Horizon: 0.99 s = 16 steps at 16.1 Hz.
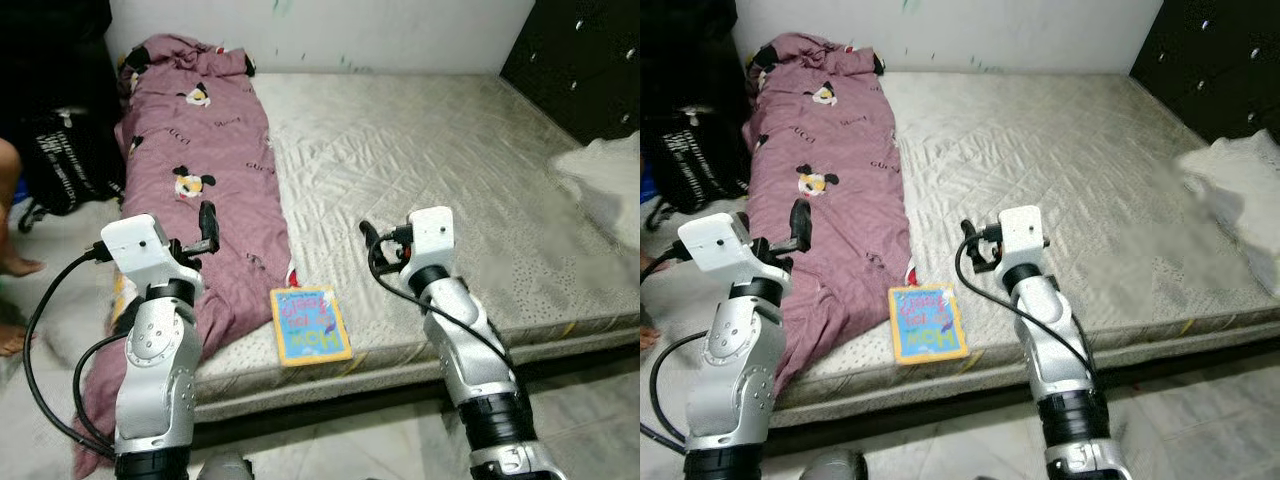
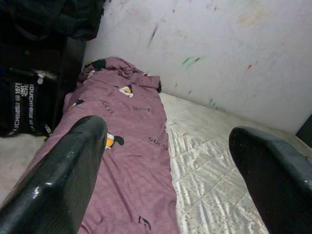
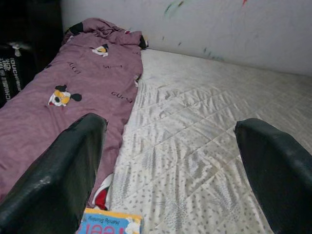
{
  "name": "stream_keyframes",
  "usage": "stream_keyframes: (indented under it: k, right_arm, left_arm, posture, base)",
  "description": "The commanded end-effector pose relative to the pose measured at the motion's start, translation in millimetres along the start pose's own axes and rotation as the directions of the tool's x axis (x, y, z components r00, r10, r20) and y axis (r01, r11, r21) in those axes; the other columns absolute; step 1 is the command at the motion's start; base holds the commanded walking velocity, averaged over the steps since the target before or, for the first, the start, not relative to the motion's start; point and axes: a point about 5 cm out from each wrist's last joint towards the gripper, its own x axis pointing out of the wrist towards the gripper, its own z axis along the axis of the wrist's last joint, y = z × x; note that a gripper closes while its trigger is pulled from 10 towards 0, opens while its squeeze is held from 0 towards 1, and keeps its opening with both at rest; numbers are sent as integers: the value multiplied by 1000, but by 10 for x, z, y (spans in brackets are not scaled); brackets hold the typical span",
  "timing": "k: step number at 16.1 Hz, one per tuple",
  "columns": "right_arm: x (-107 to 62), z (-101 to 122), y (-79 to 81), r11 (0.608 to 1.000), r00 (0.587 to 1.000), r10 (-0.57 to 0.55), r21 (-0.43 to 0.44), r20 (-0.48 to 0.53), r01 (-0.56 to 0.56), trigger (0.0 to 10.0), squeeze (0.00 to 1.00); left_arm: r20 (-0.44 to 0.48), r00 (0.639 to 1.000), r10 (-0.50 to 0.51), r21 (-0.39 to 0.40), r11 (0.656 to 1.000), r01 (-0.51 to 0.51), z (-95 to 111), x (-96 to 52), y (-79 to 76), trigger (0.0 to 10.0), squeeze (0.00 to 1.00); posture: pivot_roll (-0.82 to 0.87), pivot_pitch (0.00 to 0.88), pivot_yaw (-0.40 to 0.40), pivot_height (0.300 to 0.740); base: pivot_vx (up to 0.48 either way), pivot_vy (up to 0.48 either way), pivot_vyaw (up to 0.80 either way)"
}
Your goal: Clean up the room
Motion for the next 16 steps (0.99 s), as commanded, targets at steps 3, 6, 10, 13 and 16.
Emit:
stream_keyframes:
  k: [3, 6, 10, 13, 16]
  right_arm:
    - [21, -12, -52, 1000, 999, -23, 10, -23, 23, 10000, 0]
    - [23, -10, -51, 1000, 1000, -22, 10, -19, 22, 10000, 0]
    - [-14, -57, -61, 999, 999, -31, 7, -23, 31, 10000, 0]
    - [-35, -40, -66, 999, 999, -35, 15, -22, 35, 10000, 0]
    - [-71, -47, -98, 998, 998, -61, 34, -19, 61, 10000, 0]
  left_arm:
    - [7, 1000, -27, -2, 1000, 27, 17, 20, -51, 10000, 0]
    - [-7, 1000, -14, -1, 1000, 14, -1, 21, -43, 10000, 0]
    - [-15, 1000, -17, 6, 1000, 17, -26, 3, -45, 10000, 0]
    - [-22, 1000, -11, 4, 1000, 11, -12, -31, -49, 10000, 0]
    - [-55, 998, -8, 17, 1000, 9, -101, -85, -23, 10000, 0]
  posture:
    - [64, 0, -88, 740]
    - [64, 0, -87, 740]
    - [68, 0, -75, 740]
    - [69, 0, -72, 740]
    - [48, 14, -55, 740]
  base:
    - [236, 0, -267]
    - [0, 0, -410]
    - [0, 0, 0]
    - [0, 0, 0]
    - [0, 0, 0]
